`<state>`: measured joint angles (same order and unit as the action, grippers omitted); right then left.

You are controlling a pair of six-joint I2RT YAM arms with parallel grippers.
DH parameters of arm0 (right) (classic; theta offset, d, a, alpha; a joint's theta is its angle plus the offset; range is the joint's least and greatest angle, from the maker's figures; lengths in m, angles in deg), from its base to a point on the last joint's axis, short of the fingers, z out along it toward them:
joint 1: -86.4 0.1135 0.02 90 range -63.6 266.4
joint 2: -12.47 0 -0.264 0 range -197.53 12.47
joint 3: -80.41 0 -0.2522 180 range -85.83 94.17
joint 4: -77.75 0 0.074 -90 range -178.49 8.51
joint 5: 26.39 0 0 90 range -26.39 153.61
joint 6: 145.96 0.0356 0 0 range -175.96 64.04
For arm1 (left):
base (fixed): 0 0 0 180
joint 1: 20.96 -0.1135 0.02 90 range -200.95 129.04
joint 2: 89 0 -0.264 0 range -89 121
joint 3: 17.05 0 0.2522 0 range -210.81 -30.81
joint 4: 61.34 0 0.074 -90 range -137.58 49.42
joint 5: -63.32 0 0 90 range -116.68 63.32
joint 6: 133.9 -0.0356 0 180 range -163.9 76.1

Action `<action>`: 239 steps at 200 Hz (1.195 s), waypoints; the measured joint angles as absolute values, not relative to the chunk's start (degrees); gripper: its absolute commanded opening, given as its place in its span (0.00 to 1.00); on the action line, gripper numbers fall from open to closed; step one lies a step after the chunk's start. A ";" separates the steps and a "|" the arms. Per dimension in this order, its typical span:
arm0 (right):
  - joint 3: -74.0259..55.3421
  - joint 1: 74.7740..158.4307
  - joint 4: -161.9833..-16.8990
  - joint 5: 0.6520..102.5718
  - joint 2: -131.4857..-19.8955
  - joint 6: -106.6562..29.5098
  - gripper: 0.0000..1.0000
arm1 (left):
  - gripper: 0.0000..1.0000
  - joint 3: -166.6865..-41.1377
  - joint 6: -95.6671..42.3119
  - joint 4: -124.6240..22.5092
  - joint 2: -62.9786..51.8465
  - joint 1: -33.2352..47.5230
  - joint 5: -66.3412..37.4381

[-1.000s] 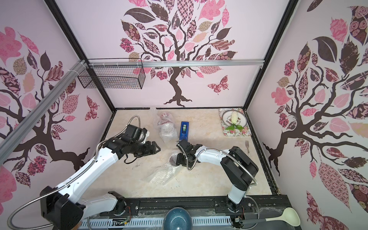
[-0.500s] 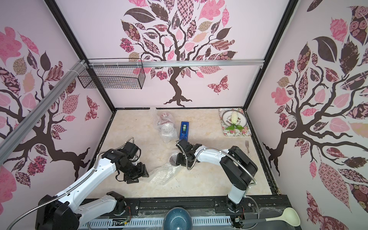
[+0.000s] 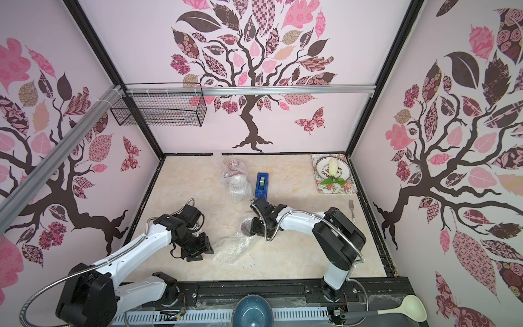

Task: Wrap mugs in bubble wrap
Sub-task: Wrap the mug in bubble wrap.

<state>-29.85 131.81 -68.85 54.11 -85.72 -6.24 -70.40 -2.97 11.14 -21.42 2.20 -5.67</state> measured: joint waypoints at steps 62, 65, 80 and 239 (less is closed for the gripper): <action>-29.71 131.76 -69.03 53.74 -85.89 -6.51 0.55 | 0.00 -67.78 -0.81 2.53 -17.99 4.65 -2.58; -29.63 131.76 -69.00 53.72 -85.94 -6.55 0.54 | 0.00 -67.78 -0.89 2.36 -18.04 4.65 -2.04; -29.37 131.76 -68.81 53.61 -86.18 -6.77 0.54 | 0.00 -67.80 -1.22 1.66 -19.24 4.93 -0.20; -28.75 131.70 -68.59 53.44 -86.31 -6.20 0.57 | 0.00 -83.41 12.64 -30.80 -6.65 9.85 15.21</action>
